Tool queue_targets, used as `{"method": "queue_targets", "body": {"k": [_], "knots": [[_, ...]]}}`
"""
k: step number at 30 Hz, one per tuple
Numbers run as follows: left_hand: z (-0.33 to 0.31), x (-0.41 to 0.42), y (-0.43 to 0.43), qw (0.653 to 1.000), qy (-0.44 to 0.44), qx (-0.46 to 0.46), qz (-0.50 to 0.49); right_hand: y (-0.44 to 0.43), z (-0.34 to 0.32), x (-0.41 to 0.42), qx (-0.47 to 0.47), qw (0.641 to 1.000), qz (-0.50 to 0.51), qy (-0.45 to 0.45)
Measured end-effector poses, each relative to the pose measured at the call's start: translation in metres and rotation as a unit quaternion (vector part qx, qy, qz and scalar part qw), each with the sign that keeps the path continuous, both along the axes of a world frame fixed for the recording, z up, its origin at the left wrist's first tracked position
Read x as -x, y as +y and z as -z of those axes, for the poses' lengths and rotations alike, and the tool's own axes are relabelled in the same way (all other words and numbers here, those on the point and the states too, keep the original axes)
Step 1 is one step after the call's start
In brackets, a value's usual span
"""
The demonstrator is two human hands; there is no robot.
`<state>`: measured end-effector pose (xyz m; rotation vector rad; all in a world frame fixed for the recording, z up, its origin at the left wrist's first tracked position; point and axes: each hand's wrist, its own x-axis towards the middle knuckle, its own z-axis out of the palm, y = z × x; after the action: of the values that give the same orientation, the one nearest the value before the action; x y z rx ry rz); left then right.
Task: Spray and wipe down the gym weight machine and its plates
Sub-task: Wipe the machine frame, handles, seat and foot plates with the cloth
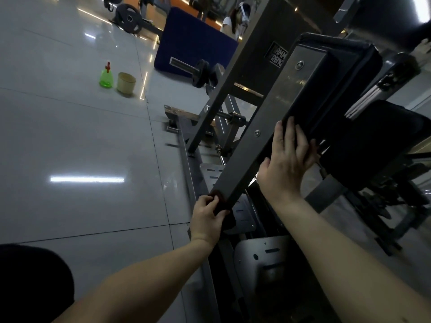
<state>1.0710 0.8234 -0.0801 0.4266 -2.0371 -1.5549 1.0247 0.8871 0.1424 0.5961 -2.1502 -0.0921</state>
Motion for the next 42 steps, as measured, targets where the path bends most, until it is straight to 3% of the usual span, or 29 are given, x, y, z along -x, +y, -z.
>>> {"method": "queue_targets", "body": {"k": [6, 9, 11, 16, 21, 24, 27, 30, 33, 37, 42], "knots": [[-0.1, 0.028, -0.014, 0.986, 0.158, 0.031, -0.044, -0.004, 0.0, 0.0, 0.031, 0.999, -0.023, -0.003], [-0.086, 0.034, -0.01, 0.98, 0.181, 0.066, -0.049, -0.003, 0.006, 0.003, 0.043, 0.998, -0.036, 0.002], [-0.048, 0.029, -0.008, 0.985, 0.15, 0.075, -0.036, -0.002, 0.013, 0.007, 0.051, 0.998, -0.045, 0.007], [0.064, -0.007, 0.005, 0.998, -0.04, 0.026, 0.03, 0.005, 0.024, 0.016, 0.048, 0.996, -0.067, 0.033], [0.063, -0.012, 0.016, 0.995, -0.1, -0.026, 0.005, 0.007, 0.026, 0.02, 0.035, 0.997, -0.058, 0.038], [0.025, 0.0, 0.011, 0.999, -0.016, -0.022, -0.017, 0.003, 0.027, 0.018, 0.045, 0.997, -0.05, 0.043], [-0.009, 0.017, 0.005, 0.994, 0.098, 0.038, -0.035, 0.0, 0.028, 0.019, 0.052, 0.996, -0.046, 0.058], [0.01, 0.02, 0.001, 0.989, 0.127, 0.077, -0.021, 0.001, 0.03, 0.02, 0.052, 0.996, -0.044, 0.065], [0.068, 0.004, 0.007, 0.997, 0.043, 0.069, 0.013, 0.002, 0.031, 0.021, 0.057, 0.994, -0.051, 0.076], [0.129, -0.018, 0.013, 0.989, -0.13, 0.046, 0.056, 0.002, 0.032, 0.024, 0.058, 0.993, -0.058, 0.085], [0.128, -0.025, 0.013, 0.982, -0.171, -0.001, 0.075, 0.002, 0.033, 0.023, 0.046, 0.995, -0.045, 0.082]]}}
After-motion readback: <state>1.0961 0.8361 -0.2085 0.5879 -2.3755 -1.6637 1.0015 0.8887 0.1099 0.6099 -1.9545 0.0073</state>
